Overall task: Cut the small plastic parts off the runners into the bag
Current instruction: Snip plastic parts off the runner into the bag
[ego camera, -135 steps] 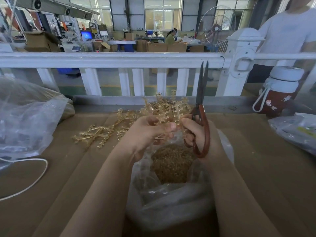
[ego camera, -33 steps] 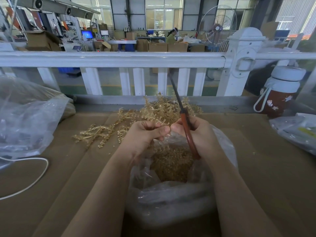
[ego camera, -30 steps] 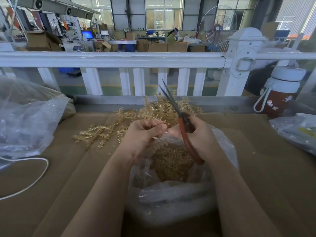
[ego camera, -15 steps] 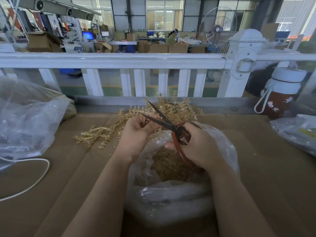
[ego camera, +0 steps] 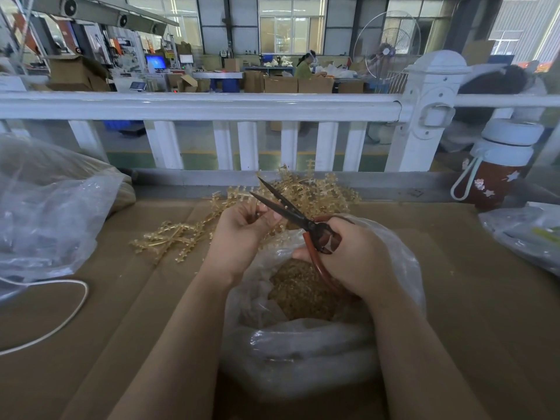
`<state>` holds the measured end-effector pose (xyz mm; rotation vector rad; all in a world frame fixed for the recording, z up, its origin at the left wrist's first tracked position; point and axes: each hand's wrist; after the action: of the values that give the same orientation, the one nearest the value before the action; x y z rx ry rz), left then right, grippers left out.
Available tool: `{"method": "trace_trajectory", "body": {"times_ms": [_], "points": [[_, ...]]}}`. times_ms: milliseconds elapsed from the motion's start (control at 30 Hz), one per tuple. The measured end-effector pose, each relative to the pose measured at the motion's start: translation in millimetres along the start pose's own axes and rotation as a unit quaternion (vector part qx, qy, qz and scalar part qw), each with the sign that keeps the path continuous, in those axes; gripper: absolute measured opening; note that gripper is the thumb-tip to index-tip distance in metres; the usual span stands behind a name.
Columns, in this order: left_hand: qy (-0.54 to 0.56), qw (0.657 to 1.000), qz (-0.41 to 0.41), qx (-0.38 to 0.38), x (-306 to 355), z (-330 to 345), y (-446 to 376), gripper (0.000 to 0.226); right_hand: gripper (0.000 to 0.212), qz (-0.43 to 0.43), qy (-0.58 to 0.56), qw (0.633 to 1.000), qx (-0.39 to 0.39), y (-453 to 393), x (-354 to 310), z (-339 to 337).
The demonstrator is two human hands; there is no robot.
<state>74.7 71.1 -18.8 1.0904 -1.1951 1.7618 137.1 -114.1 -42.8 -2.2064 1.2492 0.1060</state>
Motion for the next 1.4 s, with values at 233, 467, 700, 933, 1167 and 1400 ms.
{"method": "trace_trajectory", "body": {"times_ms": [233, 467, 700, 933, 1167, 1400], "points": [[0.007, 1.000, -0.001, -0.002, 0.9, -0.7, -0.1, 0.013, 0.051, -0.003, -0.025, 1.000, 0.005, 2.5, -3.3, -2.1], [0.005, 1.000, 0.002, -0.001, 0.3, -3.2, -0.2, 0.011, 0.054, 0.004, -0.041, 0.999, -0.001, 1.5, -3.3, -0.3], [-0.021, 1.000, 0.003, -0.007, 2.7, -4.4, 0.2, 0.031, 0.050, 0.001, -0.033, 0.999, -0.014, 0.5, -3.0, -0.9], [-0.071, 0.997, 0.022, -0.018, 2.0, -0.4, 0.5, 0.033, 0.054, 0.000, -0.038, 0.999, -0.007, 0.5, -2.4, -0.7], [-0.049, 0.998, 0.016, -0.032, 3.6, -0.7, 1.9, 0.018, 0.048, 0.004, -0.043, 0.999, -0.014, 0.3, -4.4, -1.6], [0.069, 0.998, 0.004, -0.010, 3.7, -5.2, 2.1, 0.009, 0.046, 0.007, -0.058, 0.998, -0.009, 1.4, -4.5, -2.7]]}}
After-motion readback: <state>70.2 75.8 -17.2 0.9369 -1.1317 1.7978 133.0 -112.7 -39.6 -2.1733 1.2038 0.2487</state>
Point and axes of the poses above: each hand's wrist, its own y-axis away from the middle knuckle, its own z-axis out of the palm, x = y × z, and after that the axes turned 15 degrees about y, right-handed
